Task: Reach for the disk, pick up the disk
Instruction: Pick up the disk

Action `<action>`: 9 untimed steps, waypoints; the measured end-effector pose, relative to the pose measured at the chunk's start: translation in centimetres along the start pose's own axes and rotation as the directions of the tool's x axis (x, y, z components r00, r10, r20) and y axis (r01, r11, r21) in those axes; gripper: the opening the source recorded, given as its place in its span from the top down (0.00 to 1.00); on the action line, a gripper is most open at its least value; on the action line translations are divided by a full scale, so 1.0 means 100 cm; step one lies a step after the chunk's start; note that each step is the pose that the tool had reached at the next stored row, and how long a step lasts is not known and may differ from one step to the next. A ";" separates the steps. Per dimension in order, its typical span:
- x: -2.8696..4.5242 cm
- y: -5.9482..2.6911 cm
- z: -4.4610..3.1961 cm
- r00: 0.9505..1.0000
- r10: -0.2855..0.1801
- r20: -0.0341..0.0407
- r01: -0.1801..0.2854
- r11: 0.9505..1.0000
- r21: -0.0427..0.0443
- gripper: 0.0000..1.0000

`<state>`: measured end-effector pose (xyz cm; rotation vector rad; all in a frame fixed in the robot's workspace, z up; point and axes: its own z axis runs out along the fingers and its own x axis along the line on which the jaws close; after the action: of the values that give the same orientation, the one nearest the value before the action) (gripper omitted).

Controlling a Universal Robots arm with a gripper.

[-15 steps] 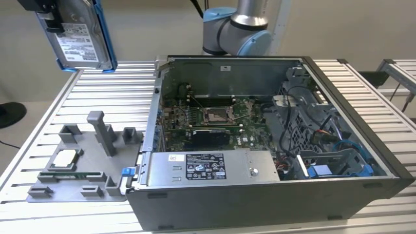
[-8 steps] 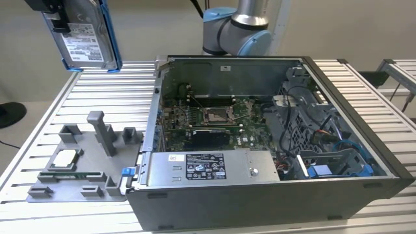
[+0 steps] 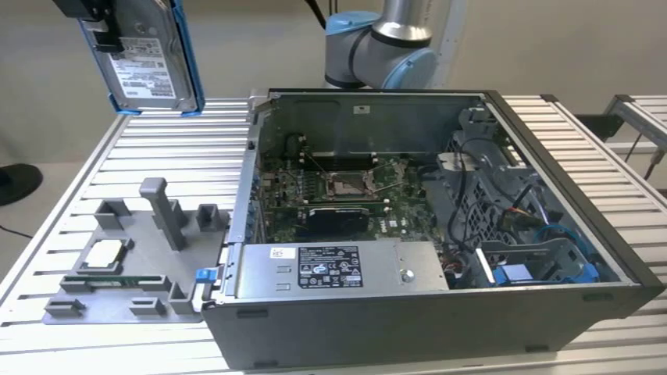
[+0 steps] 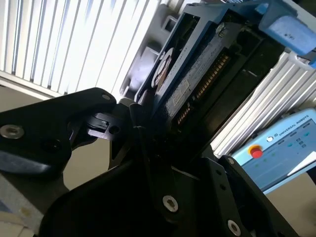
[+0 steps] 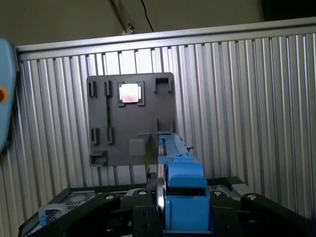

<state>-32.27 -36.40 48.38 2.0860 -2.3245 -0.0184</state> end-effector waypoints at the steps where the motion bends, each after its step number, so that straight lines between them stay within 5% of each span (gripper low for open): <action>1: -0.0002 -0.0017 0.0000 1.000 0.000 0.000 0.000 1.000 0.000 1.00; 9: -0.0014 -0.0125 -0.0003 1.000 0.000 0.000 0.000 1.000 0.000 1.00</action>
<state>-31.02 -36.40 48.38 2.0860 -2.3245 -0.0184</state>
